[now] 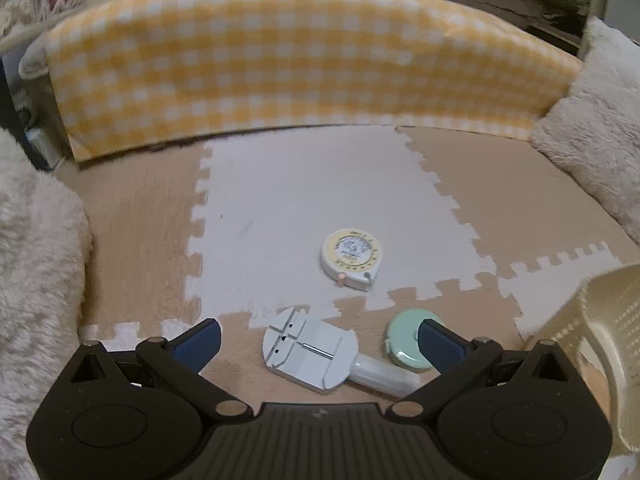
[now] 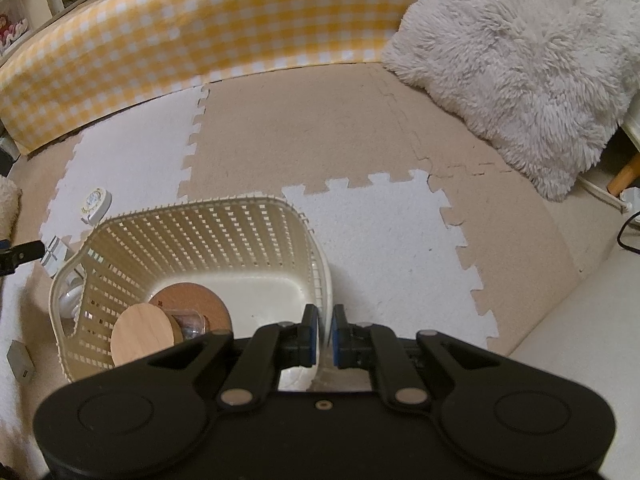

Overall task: Organize rigid objects
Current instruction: 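Move the left tool to the white watch tool and close on it, then lift the white watch tool and release it into the basket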

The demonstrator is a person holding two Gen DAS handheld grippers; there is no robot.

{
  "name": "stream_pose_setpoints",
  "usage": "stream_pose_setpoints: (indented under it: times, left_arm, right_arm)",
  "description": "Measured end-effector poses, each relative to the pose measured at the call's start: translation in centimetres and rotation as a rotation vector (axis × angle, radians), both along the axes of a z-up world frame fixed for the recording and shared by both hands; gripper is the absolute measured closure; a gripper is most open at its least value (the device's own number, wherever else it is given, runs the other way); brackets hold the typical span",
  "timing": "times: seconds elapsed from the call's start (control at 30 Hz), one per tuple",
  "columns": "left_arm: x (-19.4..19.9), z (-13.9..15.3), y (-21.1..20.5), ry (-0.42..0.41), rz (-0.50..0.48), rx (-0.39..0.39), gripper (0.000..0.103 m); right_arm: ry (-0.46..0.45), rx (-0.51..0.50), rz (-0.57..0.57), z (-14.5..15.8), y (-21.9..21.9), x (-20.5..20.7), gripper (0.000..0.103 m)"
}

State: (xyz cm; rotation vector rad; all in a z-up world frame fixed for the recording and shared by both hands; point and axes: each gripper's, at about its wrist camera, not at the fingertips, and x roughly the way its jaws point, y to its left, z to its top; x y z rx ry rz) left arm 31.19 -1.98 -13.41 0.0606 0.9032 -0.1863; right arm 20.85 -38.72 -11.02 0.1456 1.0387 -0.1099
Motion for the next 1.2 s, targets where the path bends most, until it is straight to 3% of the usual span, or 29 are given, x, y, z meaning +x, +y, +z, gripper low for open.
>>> stream_pose_setpoints:
  times: [0.27,0.67,0.77,0.93,1.2]
  left_arm:
    - [1.9,-1.3,0.7,0.026,0.043,-0.057,0.000]
    - [2.1,-4.1,-1.0,0.096,0.021,0.079,0.002]
    - [2.1,-4.5,-0.4,0.108,0.044,0.047,0.007]
    - [2.0,-4.2,0.0,0.090,0.051,-0.013,0.036]
    - [1.8,-4.0,0.2,0.075,0.051,-0.004,0.037]
  right_arm:
    - [0.003,-0.006,0.002,0.1,0.1,0.0,0.095]
    - [0.005,-0.012,0.004,0.1,0.2,0.1,0.095]
    - [0.005,-0.013,0.004,0.1,0.2,0.1,0.095]
    - [0.006,-0.019,0.007,0.1,0.2,0.1,0.095]
    - [0.007,-0.017,0.006,0.1,0.2,0.1,0.095]
